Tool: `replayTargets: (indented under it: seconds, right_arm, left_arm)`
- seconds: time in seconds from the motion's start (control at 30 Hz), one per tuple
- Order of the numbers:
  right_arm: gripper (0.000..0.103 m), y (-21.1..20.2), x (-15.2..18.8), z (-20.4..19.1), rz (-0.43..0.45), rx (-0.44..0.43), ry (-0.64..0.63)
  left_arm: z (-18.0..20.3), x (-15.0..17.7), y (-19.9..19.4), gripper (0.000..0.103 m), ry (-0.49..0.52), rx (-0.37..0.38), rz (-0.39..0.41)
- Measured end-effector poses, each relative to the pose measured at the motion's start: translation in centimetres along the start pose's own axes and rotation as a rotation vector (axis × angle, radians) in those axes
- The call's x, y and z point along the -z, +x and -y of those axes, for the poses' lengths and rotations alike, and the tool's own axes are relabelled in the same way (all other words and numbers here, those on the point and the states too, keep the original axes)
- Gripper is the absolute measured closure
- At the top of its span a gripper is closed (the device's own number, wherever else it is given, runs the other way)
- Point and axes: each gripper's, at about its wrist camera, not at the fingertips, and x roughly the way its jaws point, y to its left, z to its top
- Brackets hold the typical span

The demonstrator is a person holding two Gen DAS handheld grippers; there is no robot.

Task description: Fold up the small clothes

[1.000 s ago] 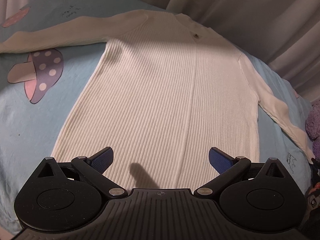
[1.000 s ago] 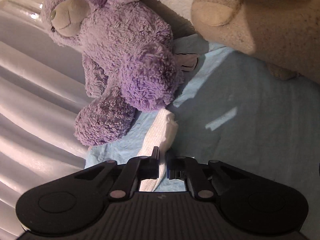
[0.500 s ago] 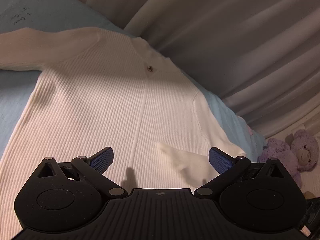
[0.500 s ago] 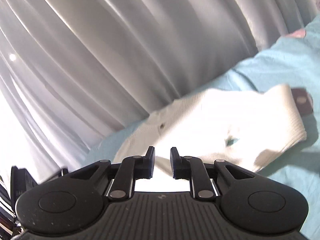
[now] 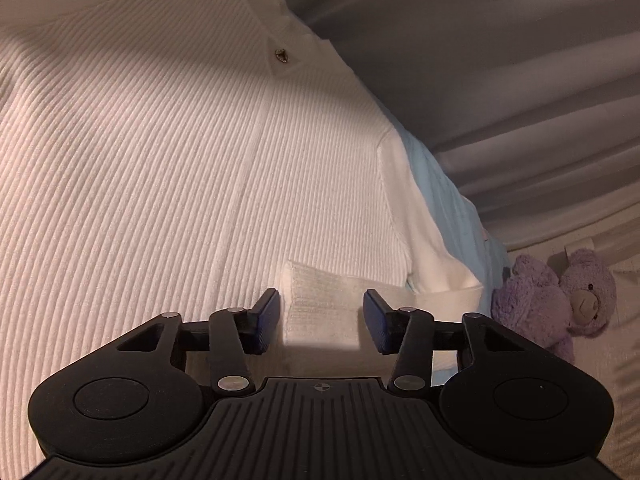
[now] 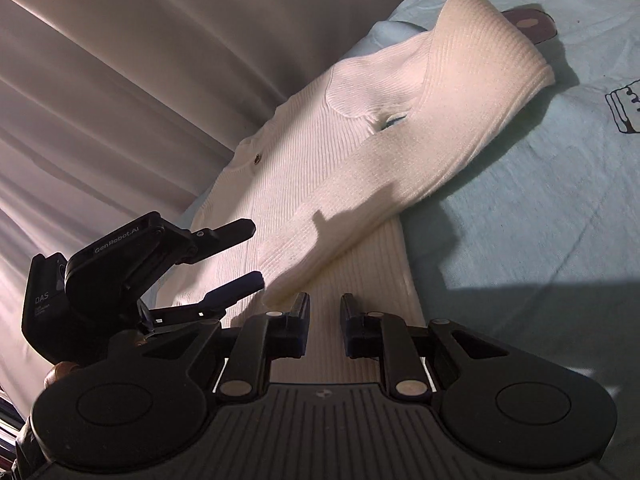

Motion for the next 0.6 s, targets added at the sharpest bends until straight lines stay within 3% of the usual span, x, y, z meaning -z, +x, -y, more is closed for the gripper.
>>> replayTargets:
  seconds: [0.23,0.27,0.3,0.47,0.53,0.6]
  right_arm:
    - [0.087,0.1,-0.1,-0.3,0.016,0.008,-0.016]
    - [0.087,0.2,-0.1,-0.5,0.020,0.015,-0.027]
    - [0.087,0.2,0.0,-0.7,0.022,0.020,-0.037]
    - [0.087,0.3,-0.3,-1.2,0.009,0.035,-0.051]
    - [0.087,0.3,-0.6,-1.3,-0.006,0.040,-0.059]
    - [0.087,0.3,-1.0,-1.5,-0.018,0.048,-0.073]
  left_arm:
    - [-0.4,0.2,1.0,0.076,-0.038,0.015,-0.016]
    - [-0.4,0.0,1.3,0.089,-0.039,0.010,-0.028]
    - [-0.3,-0.2,1.4,0.096,-0.030,0.009,-0.043]
    - [0.6,-2.1,-0.4,0.097,0.023,0.033,0.011]
    - [0.8,-4.0,-2.5,0.097,0.052,0.045,0.077]
    - [0.5,-5.9,-4.4,0.097,0.086,0.008,0.150]
